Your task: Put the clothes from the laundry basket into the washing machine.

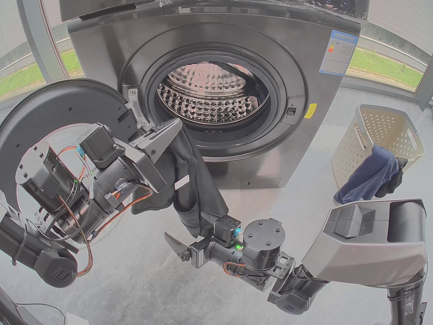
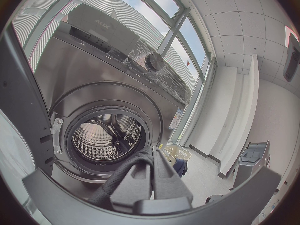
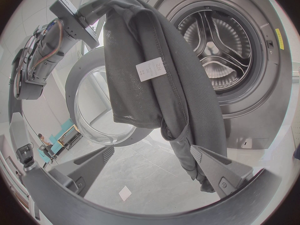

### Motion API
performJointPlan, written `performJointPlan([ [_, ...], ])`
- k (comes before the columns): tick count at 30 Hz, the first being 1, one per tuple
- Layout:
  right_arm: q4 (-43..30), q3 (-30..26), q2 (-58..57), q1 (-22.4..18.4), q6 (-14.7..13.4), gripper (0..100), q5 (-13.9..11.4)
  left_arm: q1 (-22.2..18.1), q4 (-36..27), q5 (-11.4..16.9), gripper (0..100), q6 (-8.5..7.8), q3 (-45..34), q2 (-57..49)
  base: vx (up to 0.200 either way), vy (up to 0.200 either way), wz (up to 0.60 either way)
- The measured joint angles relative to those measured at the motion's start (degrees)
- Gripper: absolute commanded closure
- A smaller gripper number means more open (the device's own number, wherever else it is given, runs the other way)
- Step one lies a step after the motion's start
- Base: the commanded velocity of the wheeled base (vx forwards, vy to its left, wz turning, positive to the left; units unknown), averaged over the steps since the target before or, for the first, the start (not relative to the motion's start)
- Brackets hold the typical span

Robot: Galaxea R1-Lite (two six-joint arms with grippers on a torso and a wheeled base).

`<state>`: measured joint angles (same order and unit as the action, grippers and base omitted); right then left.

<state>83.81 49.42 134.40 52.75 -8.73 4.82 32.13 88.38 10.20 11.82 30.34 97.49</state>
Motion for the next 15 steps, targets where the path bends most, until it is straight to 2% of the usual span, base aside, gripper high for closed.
performJointPlan([
  [9, -3.2, 6.9, 4.6, -1.6, 0.1, 0, -1.0, -0.1, 0.0, 0.0, 100, 0.10, -0.1, -0.1, 0.000, 0.000, 0.00],
  [15, -3.5, 10.4, 7.9, -3.6, 2.1, 0, -1.5, 0.0, 0.0, 0.0, 100, 0.11, -0.1, -0.2, 0.000, 0.000, 0.00],
])
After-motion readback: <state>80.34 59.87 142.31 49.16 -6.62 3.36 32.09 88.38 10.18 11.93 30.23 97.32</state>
